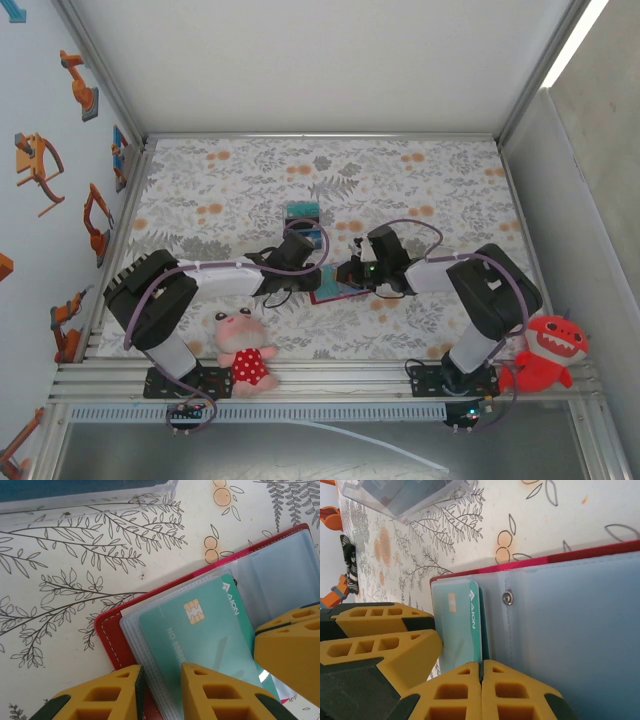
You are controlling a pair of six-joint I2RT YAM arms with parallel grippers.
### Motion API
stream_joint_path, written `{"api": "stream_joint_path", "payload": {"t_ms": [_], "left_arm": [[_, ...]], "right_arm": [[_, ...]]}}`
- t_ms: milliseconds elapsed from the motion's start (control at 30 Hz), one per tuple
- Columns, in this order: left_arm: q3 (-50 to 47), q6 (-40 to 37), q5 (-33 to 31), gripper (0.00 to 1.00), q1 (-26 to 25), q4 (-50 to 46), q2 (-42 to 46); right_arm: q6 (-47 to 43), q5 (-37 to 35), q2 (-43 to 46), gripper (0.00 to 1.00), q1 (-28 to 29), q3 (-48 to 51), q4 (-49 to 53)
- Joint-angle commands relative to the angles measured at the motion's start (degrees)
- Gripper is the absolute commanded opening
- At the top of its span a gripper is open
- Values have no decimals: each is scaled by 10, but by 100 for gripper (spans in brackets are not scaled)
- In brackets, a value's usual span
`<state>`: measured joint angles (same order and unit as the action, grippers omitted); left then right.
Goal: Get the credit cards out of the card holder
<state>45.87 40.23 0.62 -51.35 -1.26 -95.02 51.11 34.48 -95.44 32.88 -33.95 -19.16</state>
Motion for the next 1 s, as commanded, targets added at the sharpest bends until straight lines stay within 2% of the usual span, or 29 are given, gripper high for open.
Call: {"api": "stream_joint_path", "payload": {"t_ms": [0, 433, 733, 833, 967], "left_arm": [[5, -8, -8, 25, -3, -30, -1], [15, -27, -23, 26, -2, -42, 2], [40, -79, -43, 27, -2, -51, 2], [47, -95, -43, 31, -2, -53, 10], [57, -108, -44, 43, -4, -63, 19]], "right_arm": [[-17, -8, 15, 0, -11, 7, 13], [-54, -38, 52, 0, -23, -3, 87], [-52, -50, 78, 0, -23, -6, 107], [-53, -53, 81, 0, -22, -7, 111], [-52, -55, 79, 0, -22, -9, 115]]}}
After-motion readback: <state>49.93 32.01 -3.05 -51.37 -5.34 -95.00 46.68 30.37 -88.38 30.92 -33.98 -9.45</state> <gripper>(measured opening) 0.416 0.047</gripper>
